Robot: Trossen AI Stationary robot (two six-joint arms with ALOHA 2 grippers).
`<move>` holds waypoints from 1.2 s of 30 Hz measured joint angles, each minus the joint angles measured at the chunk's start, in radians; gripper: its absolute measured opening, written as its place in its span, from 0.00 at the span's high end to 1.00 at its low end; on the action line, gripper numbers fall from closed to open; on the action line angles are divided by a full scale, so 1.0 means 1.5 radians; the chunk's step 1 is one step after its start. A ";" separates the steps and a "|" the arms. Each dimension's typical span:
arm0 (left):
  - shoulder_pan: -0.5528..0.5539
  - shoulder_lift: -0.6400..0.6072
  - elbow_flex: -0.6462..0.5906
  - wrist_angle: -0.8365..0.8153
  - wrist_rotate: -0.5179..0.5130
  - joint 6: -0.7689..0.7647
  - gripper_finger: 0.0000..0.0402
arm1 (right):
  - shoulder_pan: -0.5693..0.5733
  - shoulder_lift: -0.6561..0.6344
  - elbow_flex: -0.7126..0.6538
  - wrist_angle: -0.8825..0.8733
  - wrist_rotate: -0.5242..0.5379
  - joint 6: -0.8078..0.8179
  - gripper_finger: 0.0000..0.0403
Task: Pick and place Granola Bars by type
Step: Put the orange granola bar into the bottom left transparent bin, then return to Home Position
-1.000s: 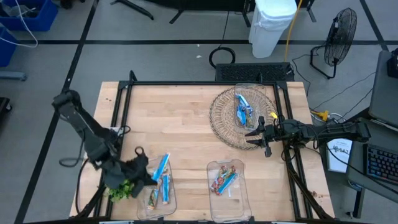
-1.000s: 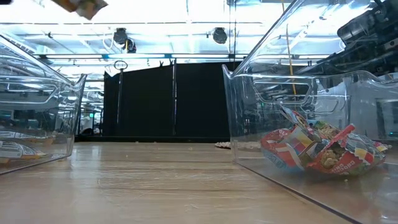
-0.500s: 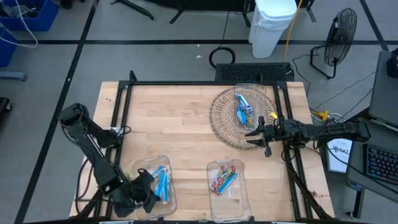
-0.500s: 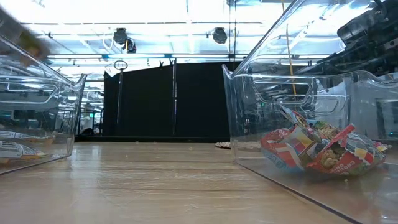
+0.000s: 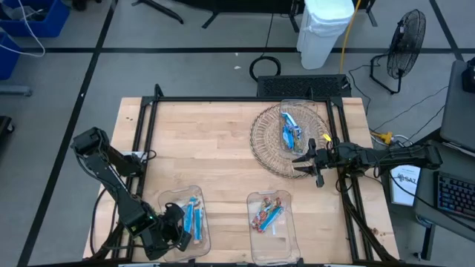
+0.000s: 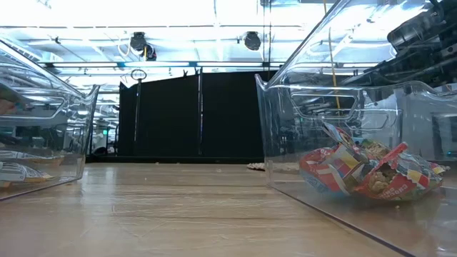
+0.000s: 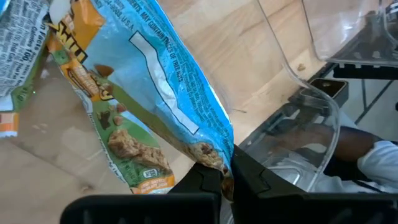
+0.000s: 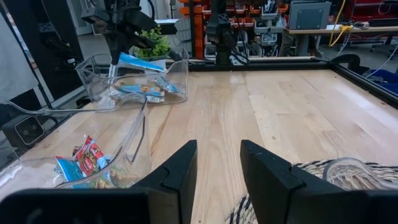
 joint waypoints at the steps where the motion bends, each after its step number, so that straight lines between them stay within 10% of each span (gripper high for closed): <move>1: 0.002 0.000 0.000 -0.001 0.000 0.003 0.97 | 0.000 0.000 0.000 0.000 0.000 0.000 0.72; 14: 0.003 0.000 0.000 -0.011 0.000 0.017 0.97 | 0.000 0.000 0.000 0.000 0.000 0.000 0.72; 28: 0.033 -0.011 0.000 -0.010 -0.031 0.145 0.62 | 0.000 0.000 0.000 0.000 0.000 0.000 0.72; 36: 0.085 -0.085 0.000 -0.245 -0.300 0.451 0.57 | 0.000 0.000 0.000 0.000 0.000 0.000 0.72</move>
